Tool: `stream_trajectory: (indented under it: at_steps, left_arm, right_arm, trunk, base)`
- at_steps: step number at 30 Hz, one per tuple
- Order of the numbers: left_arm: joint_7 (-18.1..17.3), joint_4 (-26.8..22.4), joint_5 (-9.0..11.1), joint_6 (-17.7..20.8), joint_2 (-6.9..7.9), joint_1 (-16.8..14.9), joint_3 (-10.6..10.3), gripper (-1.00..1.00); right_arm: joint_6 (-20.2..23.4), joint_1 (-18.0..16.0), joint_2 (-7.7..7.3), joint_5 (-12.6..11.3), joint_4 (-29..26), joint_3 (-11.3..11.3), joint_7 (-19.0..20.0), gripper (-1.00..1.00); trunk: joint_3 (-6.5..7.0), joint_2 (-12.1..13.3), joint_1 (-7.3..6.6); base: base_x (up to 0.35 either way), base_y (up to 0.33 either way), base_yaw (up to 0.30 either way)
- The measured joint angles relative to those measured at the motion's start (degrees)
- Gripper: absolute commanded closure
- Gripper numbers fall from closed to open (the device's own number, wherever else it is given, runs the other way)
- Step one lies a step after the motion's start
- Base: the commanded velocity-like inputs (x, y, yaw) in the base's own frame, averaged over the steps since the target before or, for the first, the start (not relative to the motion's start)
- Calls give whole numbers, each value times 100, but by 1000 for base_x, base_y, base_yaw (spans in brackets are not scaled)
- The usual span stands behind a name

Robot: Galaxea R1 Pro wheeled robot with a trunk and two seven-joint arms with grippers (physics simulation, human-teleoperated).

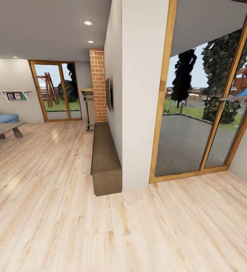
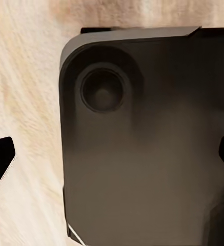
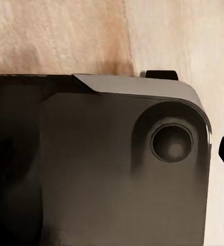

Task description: In the kitchen, take the Vidalia onion out of the sink, dice it on the chopping board with the paring knife, put the diced onion into the bowl on the countertop, then place both the paring knife and the chopping board into the sink.

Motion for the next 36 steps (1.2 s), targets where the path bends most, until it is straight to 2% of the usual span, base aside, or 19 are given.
stream_trajectory:
  at_steps: [6, 7, 8, 9, 10, 13, 14, 36]
  left_arm:
    - [-2, -193, 3, -40, 52, 0, -4, -100]
    - [-1, -563, 4, -205, 67, 3, -6, -100]
    - [0, -1369, 4, -346, 73, 2, -9, -100]
    - [0, -2468, 4, -423, 75, -3, -11, -100]
    - [0, -2633, 4, -499, 78, -1, -12, -100]
    - [0, -2479, 4, -756, 91, 2, -3, -100]
    - [0, -2261, 11, -925, 117, 3, 12, -100]
    - [-8, -2159, 12, -994, 105, 1, 4, -100]
  right_arm:
    - [-193, 0, 0, 6, -194, 1, 4, -100]
    - [-1927, 3, 0, 7, -355, 5, 5, -100]
    - [-2127, -5, 0, 9, -1284, 10, 5, -100]
    - [-2147, -1, -2, 8, -1448, 10, 6, -100]
    - [-2158, 1, -2, 7, -1446, 10, 6, -100]
    - [-2191, 1, -6, 7, -1433, 6, 6, -100]
    - [-2218, 1, -8, 7, -1421, 4, 4, -100]
    - [-2226, 1, -40, 0, -1415, -6, -2, -100]
  trunk:
    - [0, 0, 0]
    - [-1, 0, 0]
    - [1, 1, 0]
    - [1, 0, 0]
    - [1, 0, 0]
    - [0, 0, 0]
    - [0, 0, 0]
    - [17, 39, -21]
  base:
    - [0, 0, 0]
    - [0, 0, 0]
    - [0, 0, 0]
    - [0, 0, 0]
    - [0, 0, 0]
    - [0, 0, 0]
    - [0, 0, 0]
    - [0, 0, 0]
